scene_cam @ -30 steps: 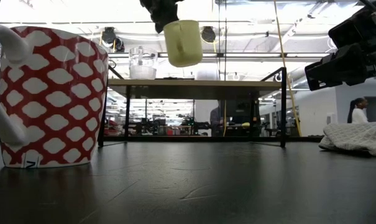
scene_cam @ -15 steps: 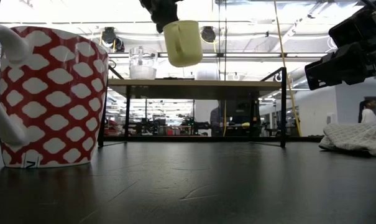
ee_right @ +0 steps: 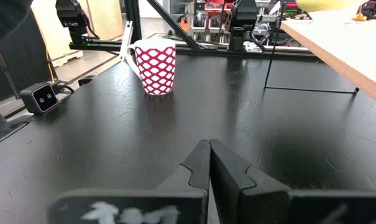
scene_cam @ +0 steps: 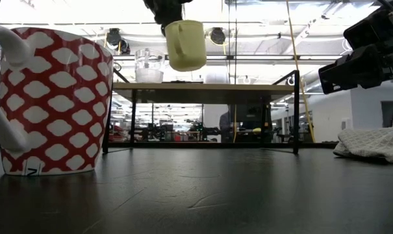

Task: Stack small to large cups/mugs on shelf
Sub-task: Put the yellow mug on the shelf

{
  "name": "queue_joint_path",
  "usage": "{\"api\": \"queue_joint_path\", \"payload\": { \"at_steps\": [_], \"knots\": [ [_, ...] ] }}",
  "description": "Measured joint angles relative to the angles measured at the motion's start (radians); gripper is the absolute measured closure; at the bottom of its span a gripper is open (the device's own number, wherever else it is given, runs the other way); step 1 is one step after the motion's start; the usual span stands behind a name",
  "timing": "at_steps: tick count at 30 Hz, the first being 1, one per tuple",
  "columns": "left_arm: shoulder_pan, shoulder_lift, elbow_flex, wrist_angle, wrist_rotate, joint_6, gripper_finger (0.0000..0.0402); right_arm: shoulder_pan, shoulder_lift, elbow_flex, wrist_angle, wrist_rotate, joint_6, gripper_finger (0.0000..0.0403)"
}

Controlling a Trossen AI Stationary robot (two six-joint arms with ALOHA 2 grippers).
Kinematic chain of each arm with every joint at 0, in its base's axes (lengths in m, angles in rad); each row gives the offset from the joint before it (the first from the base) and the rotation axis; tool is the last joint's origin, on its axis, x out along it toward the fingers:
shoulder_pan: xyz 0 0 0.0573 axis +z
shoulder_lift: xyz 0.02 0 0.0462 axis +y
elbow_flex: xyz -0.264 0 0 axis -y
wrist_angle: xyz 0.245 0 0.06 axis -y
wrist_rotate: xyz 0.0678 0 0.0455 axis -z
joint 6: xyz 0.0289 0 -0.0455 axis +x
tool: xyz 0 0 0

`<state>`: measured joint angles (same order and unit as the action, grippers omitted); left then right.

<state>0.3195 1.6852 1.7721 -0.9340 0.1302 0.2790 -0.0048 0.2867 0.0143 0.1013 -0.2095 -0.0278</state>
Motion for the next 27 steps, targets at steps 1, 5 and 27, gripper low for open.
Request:
{"api": "queue_joint_path", "payload": {
  "at_steps": [1, 5, 27],
  "knots": [
    [0.0, 0.001, 0.0, -0.003, -0.002, 0.0, 0.0397, 0.0, 0.0, 0.0, 0.0, 0.0, 0.0, 0.0403],
    [-0.008, 0.014, -0.001, 0.001, -0.036, -0.007, 0.0397, 0.0, 0.0, 0.0, 0.0, 0.0, 0.001, 0.0403],
    [0.016, 0.064, -0.001, -0.003, -0.064, 0.024, 0.0397, 0.0, 0.0, 0.0, -0.001, 0.0, 0.001, 0.0403]
  ]
}}
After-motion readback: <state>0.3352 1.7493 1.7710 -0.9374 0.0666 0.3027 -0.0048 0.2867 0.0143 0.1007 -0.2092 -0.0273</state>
